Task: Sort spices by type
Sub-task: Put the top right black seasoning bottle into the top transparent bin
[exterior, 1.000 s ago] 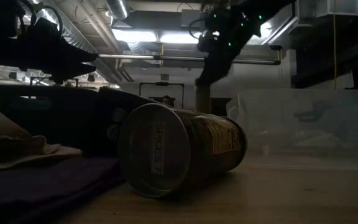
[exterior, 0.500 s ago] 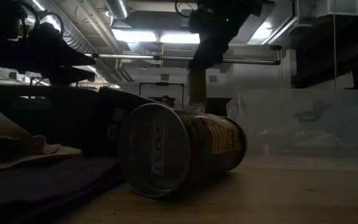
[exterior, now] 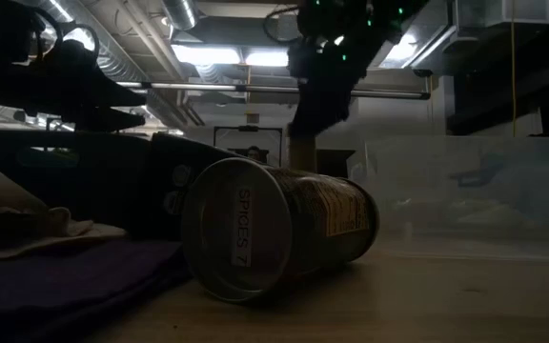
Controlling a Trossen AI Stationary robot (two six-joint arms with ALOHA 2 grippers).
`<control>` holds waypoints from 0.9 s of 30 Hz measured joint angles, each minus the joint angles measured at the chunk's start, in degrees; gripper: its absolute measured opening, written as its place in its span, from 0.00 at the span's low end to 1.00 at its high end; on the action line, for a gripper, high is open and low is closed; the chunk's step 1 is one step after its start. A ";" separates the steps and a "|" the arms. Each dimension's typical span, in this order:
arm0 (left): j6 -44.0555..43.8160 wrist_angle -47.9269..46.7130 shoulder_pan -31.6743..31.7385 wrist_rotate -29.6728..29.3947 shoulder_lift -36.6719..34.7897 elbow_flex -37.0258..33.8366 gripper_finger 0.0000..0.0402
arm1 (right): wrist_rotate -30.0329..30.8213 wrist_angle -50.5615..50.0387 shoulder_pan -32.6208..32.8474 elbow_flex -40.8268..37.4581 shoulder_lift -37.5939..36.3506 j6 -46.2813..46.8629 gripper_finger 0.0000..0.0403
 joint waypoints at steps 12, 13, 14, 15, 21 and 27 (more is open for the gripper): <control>0.25 -0.20 0.00 0.00 0.11 0.00 0.63 | 3.79 12.14 0.02 -10.51 0.01 1.95 0.54; 0.24 -0.20 0.00 0.00 0.11 0.00 0.63 | 3.80 12.75 0.01 -11.14 0.01 1.96 0.54; 0.26 -0.18 0.00 0.00 0.11 0.00 0.63 | 3.79 13.04 0.02 -11.50 0.01 1.97 0.54; 0.26 -0.14 0.00 -0.02 0.11 0.00 0.63 | 3.79 13.09 0.02 -11.61 0.01 1.95 0.54; 0.26 -0.03 0.00 -0.01 0.11 0.00 0.63 | 3.67 13.09 0.02 -11.61 0.01 1.95 0.57; 0.26 -0.03 0.00 -0.02 0.11 0.02 0.63 | 3.58 13.04 0.02 -11.61 0.01 1.95 0.62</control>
